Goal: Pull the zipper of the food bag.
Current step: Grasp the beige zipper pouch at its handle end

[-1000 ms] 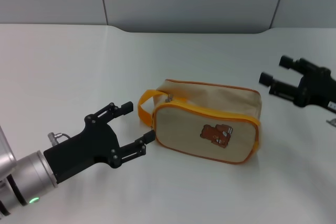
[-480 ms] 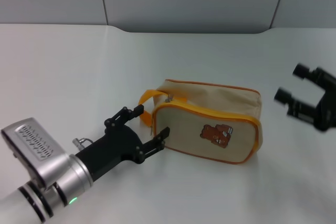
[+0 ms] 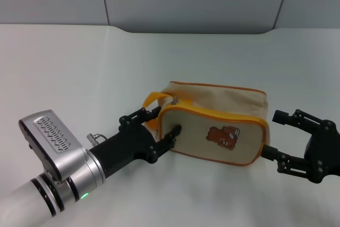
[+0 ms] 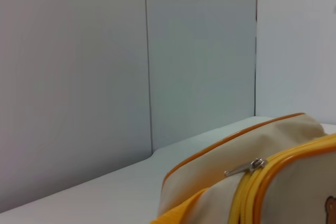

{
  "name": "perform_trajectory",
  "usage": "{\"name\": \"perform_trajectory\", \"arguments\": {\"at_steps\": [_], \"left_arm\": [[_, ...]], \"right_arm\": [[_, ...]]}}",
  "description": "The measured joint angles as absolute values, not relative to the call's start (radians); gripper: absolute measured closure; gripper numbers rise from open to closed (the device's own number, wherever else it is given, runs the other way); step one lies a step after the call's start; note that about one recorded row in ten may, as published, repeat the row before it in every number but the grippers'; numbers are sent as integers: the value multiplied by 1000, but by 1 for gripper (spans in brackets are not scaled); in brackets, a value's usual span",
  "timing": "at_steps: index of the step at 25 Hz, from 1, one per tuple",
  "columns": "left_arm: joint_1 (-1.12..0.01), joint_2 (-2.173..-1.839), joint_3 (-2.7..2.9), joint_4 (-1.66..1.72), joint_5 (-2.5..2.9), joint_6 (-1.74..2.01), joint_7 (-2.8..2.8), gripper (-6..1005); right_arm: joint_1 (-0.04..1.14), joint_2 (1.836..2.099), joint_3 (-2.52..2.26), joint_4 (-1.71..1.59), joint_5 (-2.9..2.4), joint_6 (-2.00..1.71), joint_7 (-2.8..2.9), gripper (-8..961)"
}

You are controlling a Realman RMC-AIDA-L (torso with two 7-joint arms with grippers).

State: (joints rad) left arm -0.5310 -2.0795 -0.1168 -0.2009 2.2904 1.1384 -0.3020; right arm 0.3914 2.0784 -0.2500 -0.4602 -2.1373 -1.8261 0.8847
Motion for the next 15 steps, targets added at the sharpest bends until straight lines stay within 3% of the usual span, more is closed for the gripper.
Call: {"name": "perform_trajectory", "arguments": {"at_steps": [2,8,15], "left_arm": [[-530,-2080,-122,-203,2291,1136,-287,310],[-525,-2081,-122,-207,2290,1149,-258,554],[-522,-2082,-123,-219,2290,1174,-213,704]], "right_arm": [[391,2078,-250,-460,-2137,-1825,885,133],[388,2078,-250,-460,-2136,-1818,888,133],[385,2078,-241,-460,-2134,-1817,888,133]]}}
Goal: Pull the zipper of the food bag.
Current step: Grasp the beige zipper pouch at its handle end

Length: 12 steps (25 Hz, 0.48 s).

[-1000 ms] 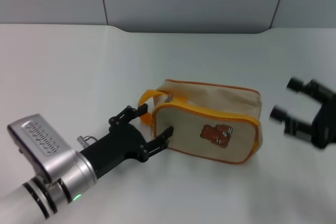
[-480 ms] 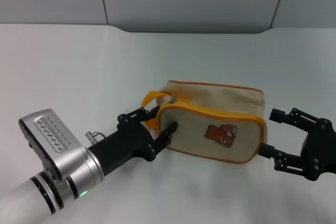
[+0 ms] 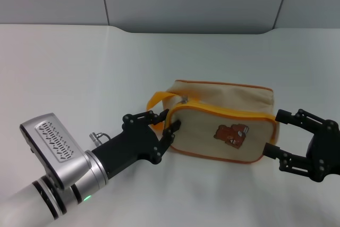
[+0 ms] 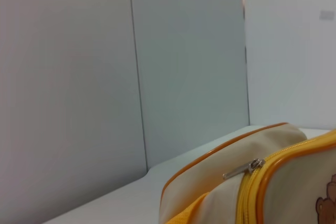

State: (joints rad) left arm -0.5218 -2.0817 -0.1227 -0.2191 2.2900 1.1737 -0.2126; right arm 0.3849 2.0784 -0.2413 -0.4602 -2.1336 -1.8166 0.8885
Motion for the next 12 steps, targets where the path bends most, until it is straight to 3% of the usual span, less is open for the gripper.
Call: {"name": "perform_trajectory", "arguments": {"at_steps": [12], "left_arm": [[-516,-2080,-122,-221,2315,1246,-144,768]], "right_arm": [[375,2080,-233,-460,-2128,-1819,881,134]]}}
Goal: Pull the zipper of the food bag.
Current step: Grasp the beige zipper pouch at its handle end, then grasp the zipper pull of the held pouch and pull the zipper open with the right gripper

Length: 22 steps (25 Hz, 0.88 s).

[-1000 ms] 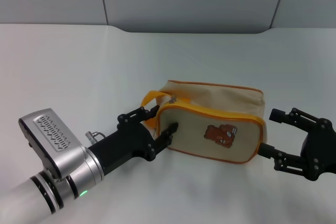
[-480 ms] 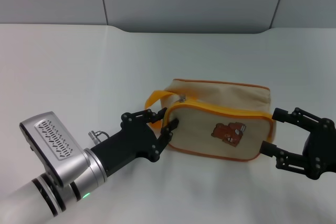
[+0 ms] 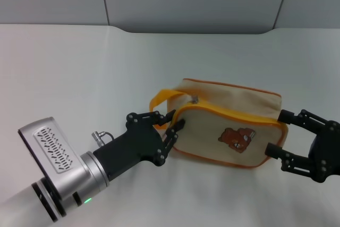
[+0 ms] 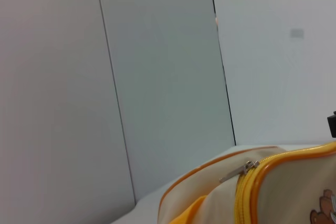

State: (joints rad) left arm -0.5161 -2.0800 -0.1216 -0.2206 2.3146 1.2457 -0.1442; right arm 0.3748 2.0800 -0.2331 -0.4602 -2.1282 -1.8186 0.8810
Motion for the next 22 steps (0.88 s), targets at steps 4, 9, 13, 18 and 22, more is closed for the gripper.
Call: {"name": "perform_trajectory", "arguments": {"at_steps": [4,9,13,18,22], "left_arm": [[-522,-2074,-122,-189,2315,1304,-143,790],[-560,-2074,-115,-85,2315,1400,-123,841],[-600,-2073,-113,-29,2317,1462,-71,874],[-640,-2073,-109,25,2322,1515,-62,882],[-653,-2073,-109,38,2325,1523,-61,888]], "right_arm": [[362,2082,-231,-460,-2068,-1820,870,134],[333,2084,-231,-455,-1909,-1816,824,134],[336,2087,-231,-411,-1794,-1774,727,133],[382,2090,-234,-184,-1754,-1741,288,133],[410,2092,-232,30,-1696,-1717,-243,133]]}}
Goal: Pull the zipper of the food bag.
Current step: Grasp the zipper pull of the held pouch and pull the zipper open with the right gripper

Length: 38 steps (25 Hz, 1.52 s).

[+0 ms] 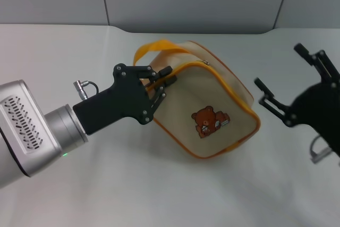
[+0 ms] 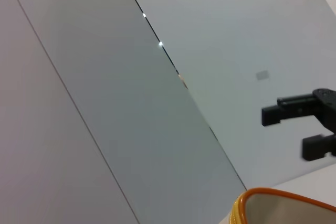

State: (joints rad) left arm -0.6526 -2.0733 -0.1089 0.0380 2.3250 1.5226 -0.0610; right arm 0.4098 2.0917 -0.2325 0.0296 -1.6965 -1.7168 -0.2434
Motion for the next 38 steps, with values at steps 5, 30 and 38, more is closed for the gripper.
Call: {"name": "perform_trajectory", "arguments": {"at_steps": [5,30,38], "left_arm": [[-655,-2072,-109,55,2326,1546,-59,893],[-671,-2075,-108,53,2326,1568,-51,906],[-672,-2077,-98,52,2325,1568,-49,909]], "right_arm": [[445,2092,-232,146,-1610,-1675,-649,134],[539,2092,-249,229,-1690,-1492,-649,134],[551,2092,-237,259,-1696,-1493,-629,134]]}}
